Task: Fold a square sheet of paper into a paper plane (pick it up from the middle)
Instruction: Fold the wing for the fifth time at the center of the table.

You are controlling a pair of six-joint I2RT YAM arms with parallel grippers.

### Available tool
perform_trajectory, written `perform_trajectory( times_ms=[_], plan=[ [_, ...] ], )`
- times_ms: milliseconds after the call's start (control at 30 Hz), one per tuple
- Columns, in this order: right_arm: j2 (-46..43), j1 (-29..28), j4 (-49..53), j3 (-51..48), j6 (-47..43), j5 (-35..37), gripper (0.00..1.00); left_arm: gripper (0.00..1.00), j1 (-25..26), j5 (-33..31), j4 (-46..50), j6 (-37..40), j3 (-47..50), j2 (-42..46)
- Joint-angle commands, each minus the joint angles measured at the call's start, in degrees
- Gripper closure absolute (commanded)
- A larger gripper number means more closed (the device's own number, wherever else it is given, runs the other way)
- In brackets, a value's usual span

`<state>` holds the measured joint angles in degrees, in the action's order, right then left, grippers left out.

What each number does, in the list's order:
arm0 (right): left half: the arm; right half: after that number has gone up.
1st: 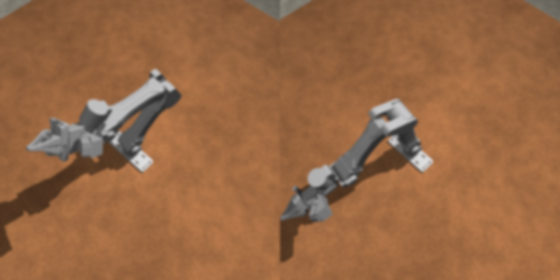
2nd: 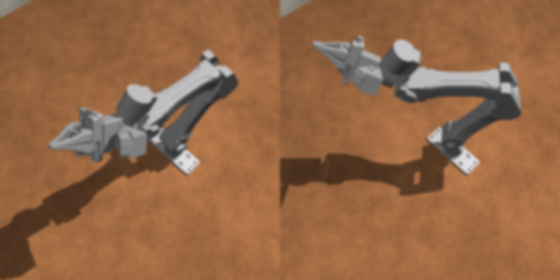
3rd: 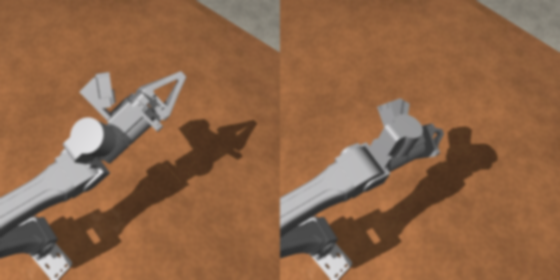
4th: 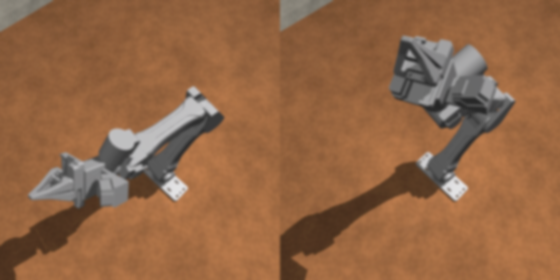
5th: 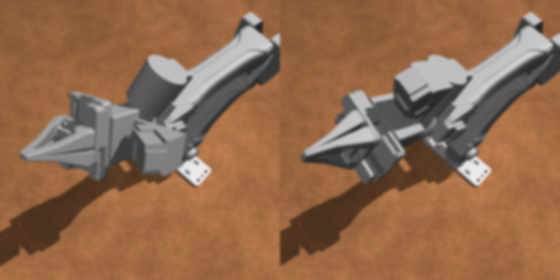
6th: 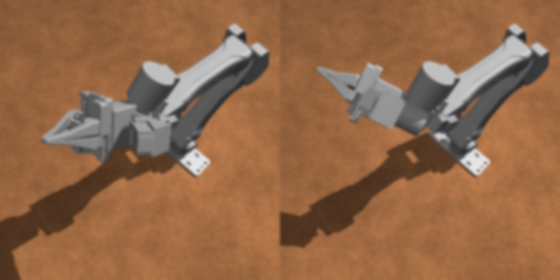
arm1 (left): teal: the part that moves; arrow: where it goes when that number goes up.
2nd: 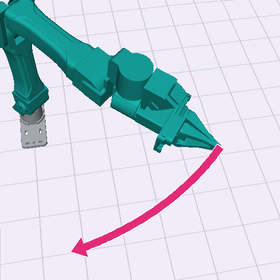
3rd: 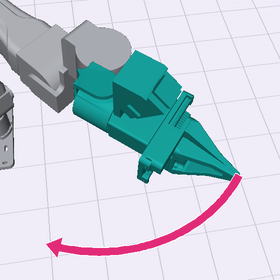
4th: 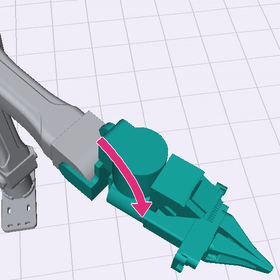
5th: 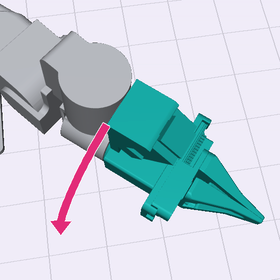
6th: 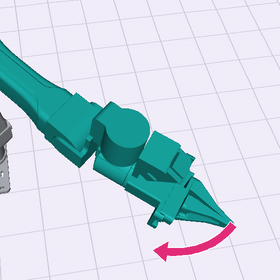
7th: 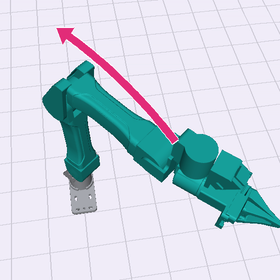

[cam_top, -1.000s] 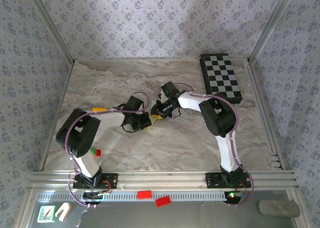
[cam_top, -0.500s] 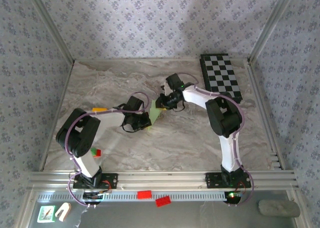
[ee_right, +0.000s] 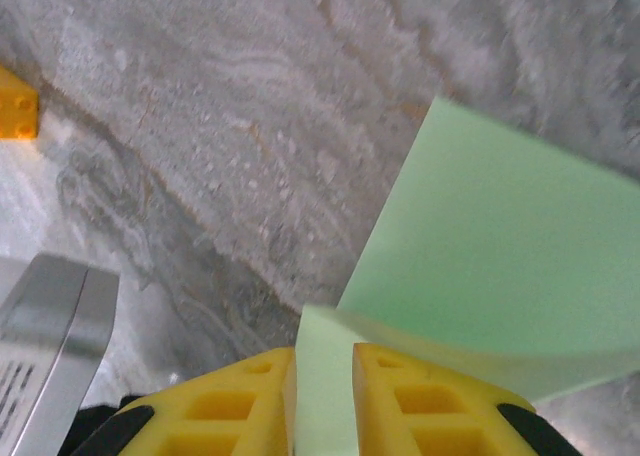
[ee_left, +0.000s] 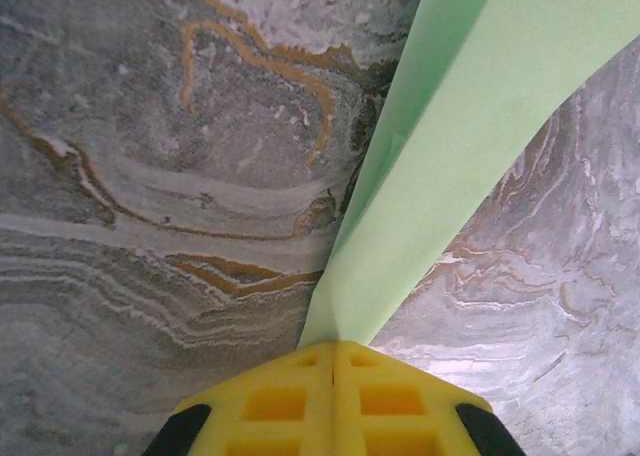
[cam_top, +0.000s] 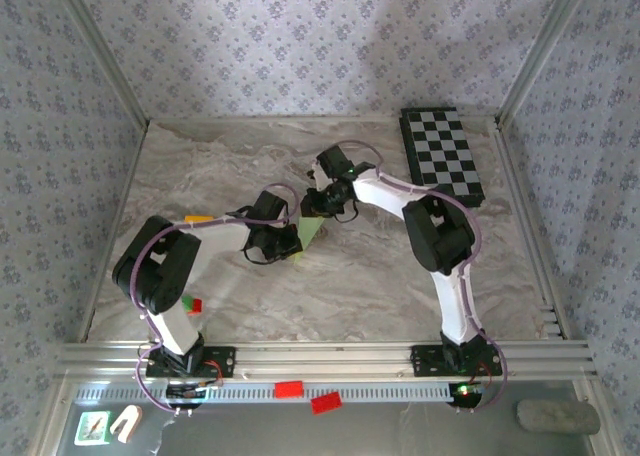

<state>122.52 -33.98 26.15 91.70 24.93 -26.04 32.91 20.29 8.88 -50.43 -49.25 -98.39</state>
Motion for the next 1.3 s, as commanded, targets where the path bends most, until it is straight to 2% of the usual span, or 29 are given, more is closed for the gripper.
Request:
perform_trajectory(
  times_ms=[0, 633, 800, 900, 1100, 1267],
  plan=[
    [2.4, 1.0, 2.9, 2.3, -1.0, 3.3, 0.78, 1.00, 0.1, -0.7, 5.8, 0.9, 0.8, -2.3],
    [4.8, 4.3, 3.1, -0.7, -0.4, 6.0, 0.78, 1.00, 0.3, 0.2, 5.2, 1.0, 0.0, -0.7],
    [4.7, 5.3, 1.8, -3.0, -0.1, 5.3, 0.78, 1.00, 0.2, 2.1, 1.3, 1.1, -1.3, 1.4],
    [4.5, 5.6, 0.5, -4.4, -0.3, 4.5, 0.78, 0.95, 0.1, 2.7, -1.6, 0.6, -2.6, 2.4],
    [4.4, 6.0, -1.0, -5.6, -0.5, 3.1, 0.79, 0.93, -0.3, 1.4, -4.0, -1.2, -4.4, -0.5],
    [4.4, 6.2, -1.8, -6.1, -0.4, 2.3, 0.79, 0.97, -0.4, 0.2, -2.1, -1.9, -5.5, -3.7]
  ],
)
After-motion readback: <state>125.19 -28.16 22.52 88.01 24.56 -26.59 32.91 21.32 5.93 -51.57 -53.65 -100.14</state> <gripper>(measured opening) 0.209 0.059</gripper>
